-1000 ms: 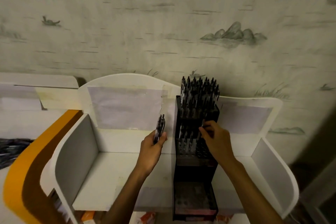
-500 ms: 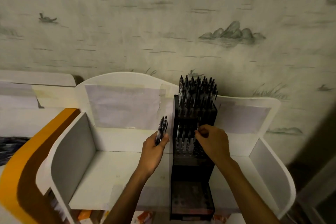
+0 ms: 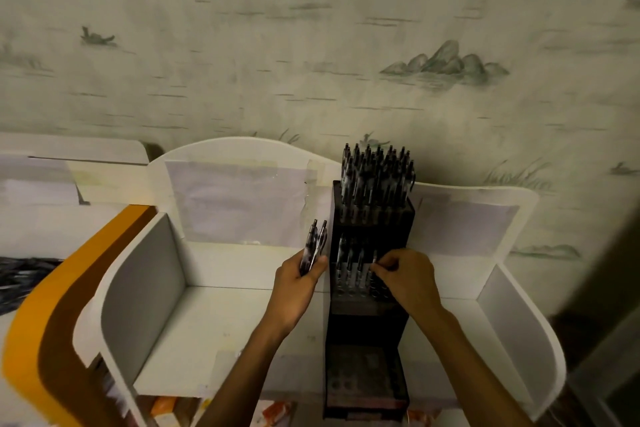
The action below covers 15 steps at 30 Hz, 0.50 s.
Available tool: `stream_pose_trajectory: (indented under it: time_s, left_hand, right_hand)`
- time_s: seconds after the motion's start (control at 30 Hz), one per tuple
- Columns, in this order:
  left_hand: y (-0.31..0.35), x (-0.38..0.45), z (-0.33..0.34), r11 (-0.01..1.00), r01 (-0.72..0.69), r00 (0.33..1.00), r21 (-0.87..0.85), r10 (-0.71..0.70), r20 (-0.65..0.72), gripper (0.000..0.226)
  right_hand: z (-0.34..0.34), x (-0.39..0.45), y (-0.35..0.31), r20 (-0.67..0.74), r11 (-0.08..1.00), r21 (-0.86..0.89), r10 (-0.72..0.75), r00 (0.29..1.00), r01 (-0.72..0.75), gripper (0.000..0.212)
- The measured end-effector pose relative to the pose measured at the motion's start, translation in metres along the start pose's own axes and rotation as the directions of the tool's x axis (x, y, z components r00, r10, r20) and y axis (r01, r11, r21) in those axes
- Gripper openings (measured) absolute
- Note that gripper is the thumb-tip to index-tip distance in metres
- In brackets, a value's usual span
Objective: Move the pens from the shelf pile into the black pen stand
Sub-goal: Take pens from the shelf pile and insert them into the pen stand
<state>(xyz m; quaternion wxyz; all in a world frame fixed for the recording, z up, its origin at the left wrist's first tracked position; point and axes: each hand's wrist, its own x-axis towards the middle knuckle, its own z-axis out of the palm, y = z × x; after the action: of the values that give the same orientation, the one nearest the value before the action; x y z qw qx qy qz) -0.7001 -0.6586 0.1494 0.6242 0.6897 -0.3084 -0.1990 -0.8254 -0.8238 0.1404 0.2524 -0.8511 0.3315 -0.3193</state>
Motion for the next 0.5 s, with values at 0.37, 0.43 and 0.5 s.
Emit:
stream_pose_trajectory:
  time_s: [0.37, 0.43, 0.5]
  left_hand:
    - [-0.001, 0.003, 0.009, 0.997, -0.074, 0.987, 0.015, 0.071, 0.142, 0.021]
    - [0.001, 0.002, 0.012, 0.996, -0.085, 0.985, 0.027, 0.080, 0.151, 0.019]
    - [0.002, 0.002, 0.014, 0.996, -0.085, 0.984, 0.027, 0.080, 0.156, 0.017]
  right_hand:
    - [-0.015, 0.008, -0.045, 0.093, 0.927, 0.359, -0.147, 0.985, 0.105, 0.005]
    - [-0.013, 0.009, -0.049, 0.120, 0.916, 0.391, -0.154, 0.981, 0.096, 0.005]
    - [-0.010, 0.009, -0.051, 0.136, 0.896, 0.436, -0.162, 0.977, 0.087, 0.008]
